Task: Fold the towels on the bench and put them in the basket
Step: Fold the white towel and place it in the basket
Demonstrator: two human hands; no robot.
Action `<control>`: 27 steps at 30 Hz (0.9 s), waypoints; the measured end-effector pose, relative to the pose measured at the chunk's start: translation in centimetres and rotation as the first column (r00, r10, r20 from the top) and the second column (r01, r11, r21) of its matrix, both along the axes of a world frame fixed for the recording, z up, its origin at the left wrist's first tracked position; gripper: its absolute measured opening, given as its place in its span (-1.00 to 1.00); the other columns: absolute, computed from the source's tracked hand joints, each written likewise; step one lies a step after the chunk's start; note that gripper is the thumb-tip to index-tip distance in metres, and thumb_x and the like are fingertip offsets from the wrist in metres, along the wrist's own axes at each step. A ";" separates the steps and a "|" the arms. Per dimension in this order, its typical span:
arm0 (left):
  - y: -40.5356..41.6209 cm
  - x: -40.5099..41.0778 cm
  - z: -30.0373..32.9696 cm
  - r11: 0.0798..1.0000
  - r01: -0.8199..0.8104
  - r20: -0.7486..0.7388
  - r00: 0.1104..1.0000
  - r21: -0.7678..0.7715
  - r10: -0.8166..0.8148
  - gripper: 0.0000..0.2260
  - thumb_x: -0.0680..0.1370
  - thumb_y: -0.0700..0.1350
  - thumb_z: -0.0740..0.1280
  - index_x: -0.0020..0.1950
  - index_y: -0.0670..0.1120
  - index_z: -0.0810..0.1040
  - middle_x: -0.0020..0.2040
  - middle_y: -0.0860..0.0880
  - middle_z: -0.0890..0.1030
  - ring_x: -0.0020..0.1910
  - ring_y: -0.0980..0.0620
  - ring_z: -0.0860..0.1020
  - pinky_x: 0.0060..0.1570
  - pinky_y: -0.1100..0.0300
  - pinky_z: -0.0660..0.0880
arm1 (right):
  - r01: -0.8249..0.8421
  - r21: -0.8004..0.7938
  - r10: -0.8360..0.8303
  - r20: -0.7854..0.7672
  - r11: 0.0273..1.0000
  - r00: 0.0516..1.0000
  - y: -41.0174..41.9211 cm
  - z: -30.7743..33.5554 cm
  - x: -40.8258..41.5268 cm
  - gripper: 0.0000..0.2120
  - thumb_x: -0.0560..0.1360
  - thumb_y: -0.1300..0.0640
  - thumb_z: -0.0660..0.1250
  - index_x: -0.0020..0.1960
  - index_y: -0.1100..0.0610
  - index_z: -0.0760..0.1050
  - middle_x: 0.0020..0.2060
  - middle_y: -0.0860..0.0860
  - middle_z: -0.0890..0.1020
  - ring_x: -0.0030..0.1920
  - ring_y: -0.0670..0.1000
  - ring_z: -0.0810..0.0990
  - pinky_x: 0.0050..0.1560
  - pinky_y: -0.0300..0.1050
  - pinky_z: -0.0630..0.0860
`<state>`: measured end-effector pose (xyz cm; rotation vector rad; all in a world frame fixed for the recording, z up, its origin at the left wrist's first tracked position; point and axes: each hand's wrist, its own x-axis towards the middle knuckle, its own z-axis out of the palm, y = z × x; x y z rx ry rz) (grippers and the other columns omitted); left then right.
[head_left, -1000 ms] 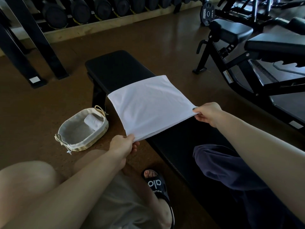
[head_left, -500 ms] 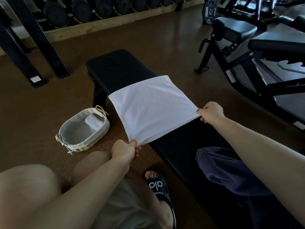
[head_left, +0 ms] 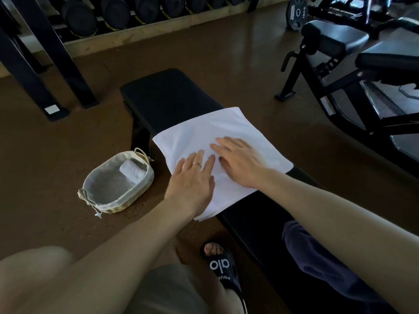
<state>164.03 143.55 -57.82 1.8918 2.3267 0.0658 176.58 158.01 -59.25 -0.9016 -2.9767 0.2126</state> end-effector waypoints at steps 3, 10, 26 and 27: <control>1.4 -2.0 -2.0 0.996 -0.017 0.094 0.995 -0.085 0.025 -0.46 0.71 0.15 -0.08 0.68 0.05 -0.05 0.69 -0.08 -0.07 0.66 -0.07 -0.09 0.61 -0.02 -0.10 | -0.031 -0.023 0.032 0.058 0.999 0.998 0.6 -1.8 -0.6 -0.50 0.73 -0.04 0.02 0.66 -0.01 0.14 0.66 0.00 0.13 0.65 0.05 0.06 0.61 0.00 -0.03; 4.4 -9.1 -3.0 0.980 -0.173 0.073 0.981 -0.098 0.181 -0.40 0.70 0.23 -0.10 0.69 0.03 -0.11 0.68 -0.04 -0.19 0.65 -0.02 -0.20 0.59 0.00 -0.16 | 0.220 0.035 -0.222 0.065 0.975 0.973 6.2 -1.6 0.3 -0.47 0.72 -0.12 -0.05 0.65 0.00 0.11 0.65 0.05 0.12 0.64 0.07 0.02 0.60 -0.03 -0.07; 10.0 -10.5 -3.9 0.983 -0.182 0.043 0.982 -0.004 0.182 -0.41 0.71 0.16 -0.12 0.68 -0.04 -0.18 0.68 -0.04 -0.17 0.65 -0.01 -0.20 0.61 0.02 -0.20 | 0.051 -0.040 -0.047 0.096 0.998 0.994 12.0 -1.5 -6.9 -0.46 0.73 -0.14 -0.15 0.69 -0.10 -0.07 0.68 0.00 -0.03 0.67 0.04 -0.11 0.64 0.03 -0.11; 10.2 -10.7 -4.0 0.984 -0.180 0.059 0.982 -0.014 0.180 -0.41 0.71 0.17 -0.12 0.68 -0.03 -0.17 0.68 -0.02 -0.16 0.65 0.00 -0.20 0.61 0.03 -0.21 | 0.034 -0.057 -0.028 0.101 0.998 0.994 12.1 -1.8 -7.0 -0.48 0.73 -0.13 -0.15 0.68 -0.12 -0.06 0.68 -0.01 -0.03 0.67 0.04 -0.12 0.64 0.03 -0.11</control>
